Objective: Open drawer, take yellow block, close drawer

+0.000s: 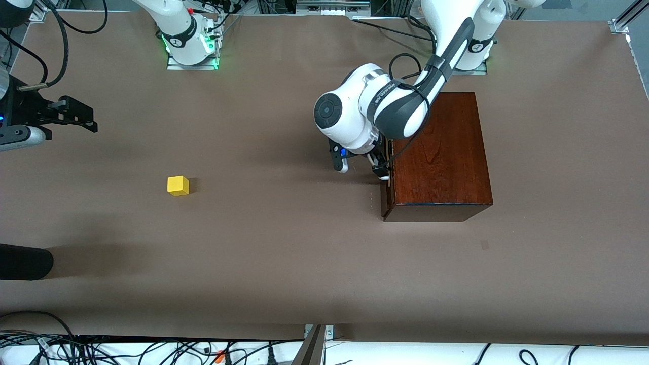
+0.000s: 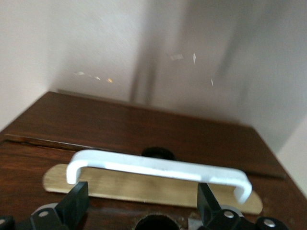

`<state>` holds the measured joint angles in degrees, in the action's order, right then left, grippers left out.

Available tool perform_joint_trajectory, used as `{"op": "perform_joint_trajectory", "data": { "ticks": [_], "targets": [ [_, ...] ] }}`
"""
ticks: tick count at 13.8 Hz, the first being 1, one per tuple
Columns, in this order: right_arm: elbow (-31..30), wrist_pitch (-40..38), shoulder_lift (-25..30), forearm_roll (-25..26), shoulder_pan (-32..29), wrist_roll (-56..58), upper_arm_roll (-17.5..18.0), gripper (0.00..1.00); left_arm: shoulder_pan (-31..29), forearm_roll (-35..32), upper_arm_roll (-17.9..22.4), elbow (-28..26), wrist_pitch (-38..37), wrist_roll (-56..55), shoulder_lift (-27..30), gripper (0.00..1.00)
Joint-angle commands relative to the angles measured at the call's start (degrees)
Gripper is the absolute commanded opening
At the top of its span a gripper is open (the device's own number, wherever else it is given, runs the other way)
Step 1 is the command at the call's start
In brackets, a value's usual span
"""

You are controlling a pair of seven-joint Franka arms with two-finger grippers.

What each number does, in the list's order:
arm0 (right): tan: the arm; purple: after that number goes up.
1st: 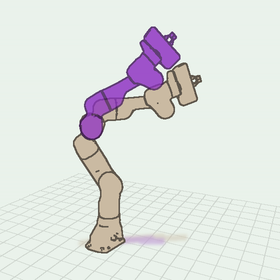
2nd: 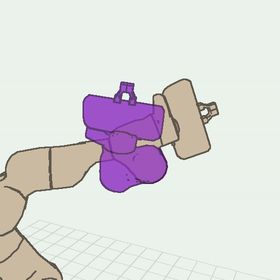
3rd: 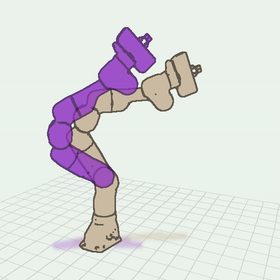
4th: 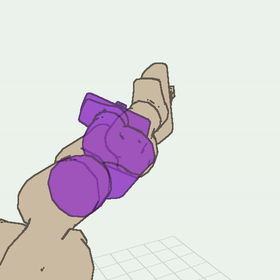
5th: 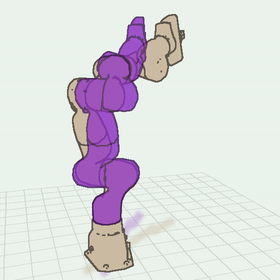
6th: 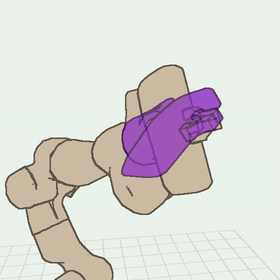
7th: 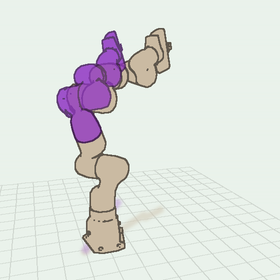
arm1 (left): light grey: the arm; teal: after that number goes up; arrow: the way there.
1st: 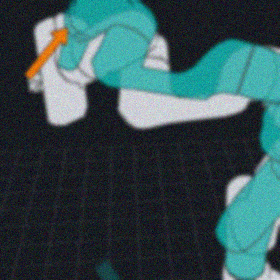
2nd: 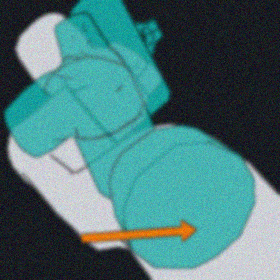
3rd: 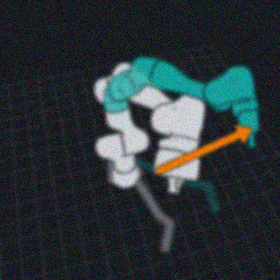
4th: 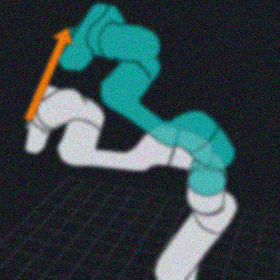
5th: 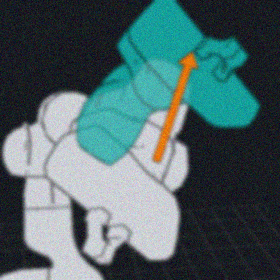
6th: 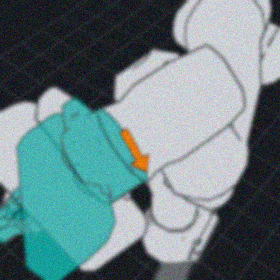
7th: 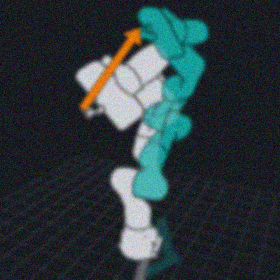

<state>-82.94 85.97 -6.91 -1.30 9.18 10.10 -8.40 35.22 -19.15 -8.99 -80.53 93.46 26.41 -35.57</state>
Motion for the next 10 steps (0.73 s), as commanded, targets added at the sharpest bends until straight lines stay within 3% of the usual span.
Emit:
{"op": "perform_joint_trajectory", "data": {
  "ticks": [1, 4, 8, 10],
  "targets": [
    [2.08, -1.07, -0.83, -0.46, -0.39, -0.08, 0.31, 1.00, 2.56, -0.80, -1.03, 2.99, 0.23, -10.55, 1.11, 1.00],
    [2.08, -1.16, -0.83, -2.13, -0.39, -0.08, 0.22, 1.00, 3.36, 5.68, -1.03, 7.04, -0.03, -23.63, 2.51, 1.00],
    [2.08, -1.33, -0.83, -2.13, -0.39, -0.08, 0.22, 1.00, 2.57, 7.03, -0.59, 7.14, -0.56, -44.73, 9.53, 1.00],
    [2.08, -1.42, -0.83, -2.13, -0.39, 0.10, 0.22, 1.00, -0.14, 9.03, -0.32, 7.23, -4.06, -48.20, 12.61, 1.00]
  ]
}}
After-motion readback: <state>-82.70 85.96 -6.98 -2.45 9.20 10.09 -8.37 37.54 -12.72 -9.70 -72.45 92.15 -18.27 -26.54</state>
